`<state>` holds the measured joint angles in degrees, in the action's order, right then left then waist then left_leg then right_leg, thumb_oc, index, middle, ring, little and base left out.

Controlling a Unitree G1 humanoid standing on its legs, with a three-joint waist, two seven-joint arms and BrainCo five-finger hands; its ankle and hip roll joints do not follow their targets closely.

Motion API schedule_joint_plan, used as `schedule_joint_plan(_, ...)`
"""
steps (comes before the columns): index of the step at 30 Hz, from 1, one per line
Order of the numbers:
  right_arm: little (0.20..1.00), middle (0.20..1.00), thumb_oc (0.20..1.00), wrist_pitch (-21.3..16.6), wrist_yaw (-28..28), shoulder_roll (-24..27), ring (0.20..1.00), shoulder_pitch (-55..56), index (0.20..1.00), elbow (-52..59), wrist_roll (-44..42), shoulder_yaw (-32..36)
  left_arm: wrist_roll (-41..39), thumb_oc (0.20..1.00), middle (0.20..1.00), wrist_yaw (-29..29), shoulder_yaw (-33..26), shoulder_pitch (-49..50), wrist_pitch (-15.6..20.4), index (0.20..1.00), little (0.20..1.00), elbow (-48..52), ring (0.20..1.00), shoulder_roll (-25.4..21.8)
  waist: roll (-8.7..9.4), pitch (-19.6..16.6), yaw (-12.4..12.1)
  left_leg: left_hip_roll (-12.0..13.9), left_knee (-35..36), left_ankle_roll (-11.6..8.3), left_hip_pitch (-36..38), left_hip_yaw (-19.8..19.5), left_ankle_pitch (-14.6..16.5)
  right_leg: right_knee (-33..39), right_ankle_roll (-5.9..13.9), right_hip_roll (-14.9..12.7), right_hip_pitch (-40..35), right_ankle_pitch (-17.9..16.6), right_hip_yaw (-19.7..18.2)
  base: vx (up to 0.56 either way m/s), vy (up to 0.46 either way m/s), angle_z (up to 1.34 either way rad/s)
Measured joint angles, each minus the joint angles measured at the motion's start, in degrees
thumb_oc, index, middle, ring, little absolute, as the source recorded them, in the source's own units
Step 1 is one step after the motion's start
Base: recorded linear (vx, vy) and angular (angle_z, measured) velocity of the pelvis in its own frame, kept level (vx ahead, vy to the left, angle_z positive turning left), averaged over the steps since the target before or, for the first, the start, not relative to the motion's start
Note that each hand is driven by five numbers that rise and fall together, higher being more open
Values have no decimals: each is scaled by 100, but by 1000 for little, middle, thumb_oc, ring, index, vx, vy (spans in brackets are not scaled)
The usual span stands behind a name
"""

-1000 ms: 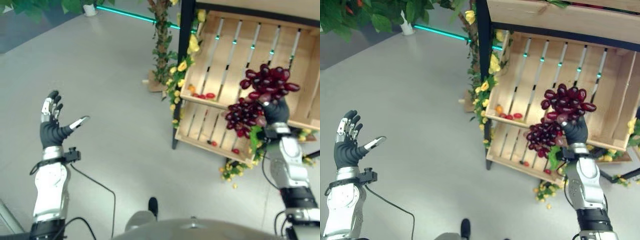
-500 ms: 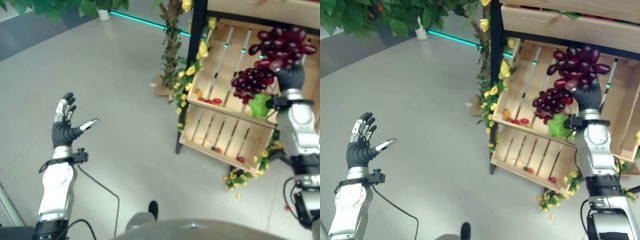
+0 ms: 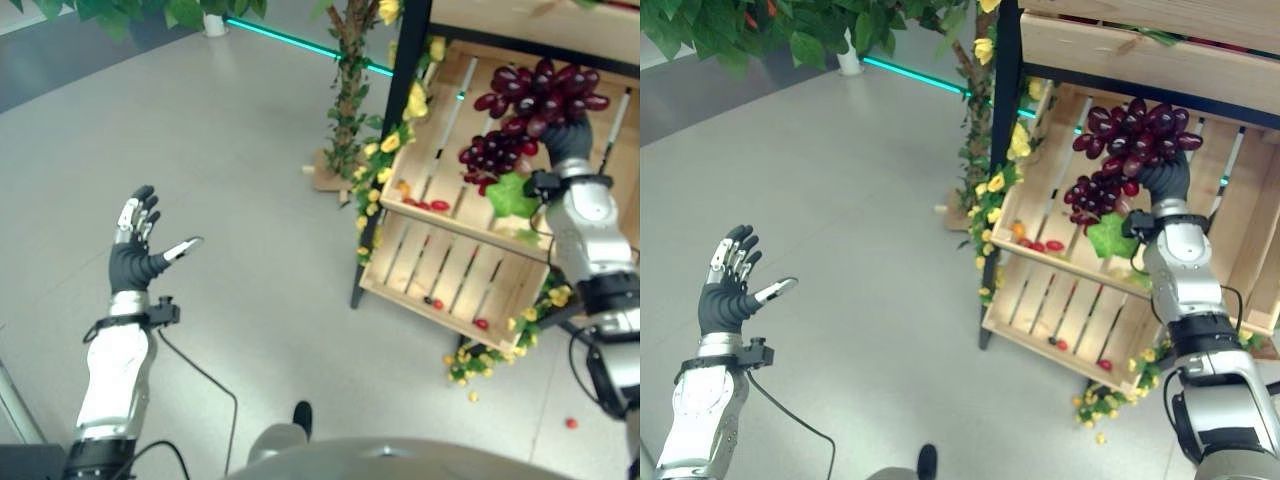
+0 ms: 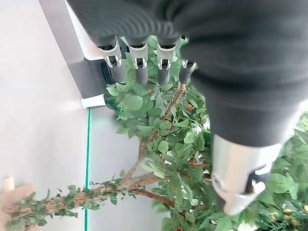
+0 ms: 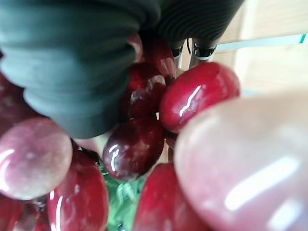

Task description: Pick up the fruits from the basket on one side to the basket on the other side

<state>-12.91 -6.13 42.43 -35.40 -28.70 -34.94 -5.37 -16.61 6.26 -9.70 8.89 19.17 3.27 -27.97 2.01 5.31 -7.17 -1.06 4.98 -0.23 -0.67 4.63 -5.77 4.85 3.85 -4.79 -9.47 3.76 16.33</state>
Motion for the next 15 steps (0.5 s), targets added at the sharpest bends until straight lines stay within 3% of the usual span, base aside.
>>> schedule_joint_plan(1, 200, 200, 200, 30, -32, 0, 200, -34, 200, -48, 3, -6, -1, 1000, 1000, 6, 0, -2, 0, 1000, 1000, 0, 1000, -8, 7, 4, -6, -5, 0, 0, -8, -5, 0, 13, 0, 0, -2, 0, 0, 0, 0, 0)
schedule_joint_plan(2, 404, 404, 404, 43, -55, 2, 404, -53, 404, -63, 3, -5, -2, 1000, 1000, 9, 0, -3, 0, 1000, 1000, 0, 1000, -9, 14, 8, -4, -9, 0, 0, -13, -8, 1, 26, 1, -1, -5, -1, 0, 27, 2, 3)
schedule_joint_plan(3, 765, 765, 765, 44, -73, 2, 765, -55, 765, -63, 2, -5, -2, 1000, 1000, 11, 0, -3, 0, 1000, 1000, 0, 1000, -9, 23, 14, -3, -9, 0, 0, -16, -13, 2, 26, 1, -2, -4, -1, 0, 0, 0, 0)
schedule_joint_plan(4, 1000, 1000, 1000, 44, -75, 2, 1000, -55, 1000, -63, 2, -5, -1, 1000, 1000, 12, 0, -4, 0, 1000, 1000, 0, 1000, -9, 29, 18, -3, -9, 0, -2, -17, -14, 4, 27, 1, -2, -4, -1, 0, 32, 3, 1)
schedule_joint_plan(15, 1000, 1000, 1000, 57, -89, 16, 1000, -58, 1000, -63, 185, -4, 0, 1000, 1000, 60, -1, -2, -5, 1000, 1000, 0, 1000, -10, 81, 50, -1, -10, 1, -8, -21, -10, 9, 29, 2, -20, 6, 0, -5, 0, 0, 0)
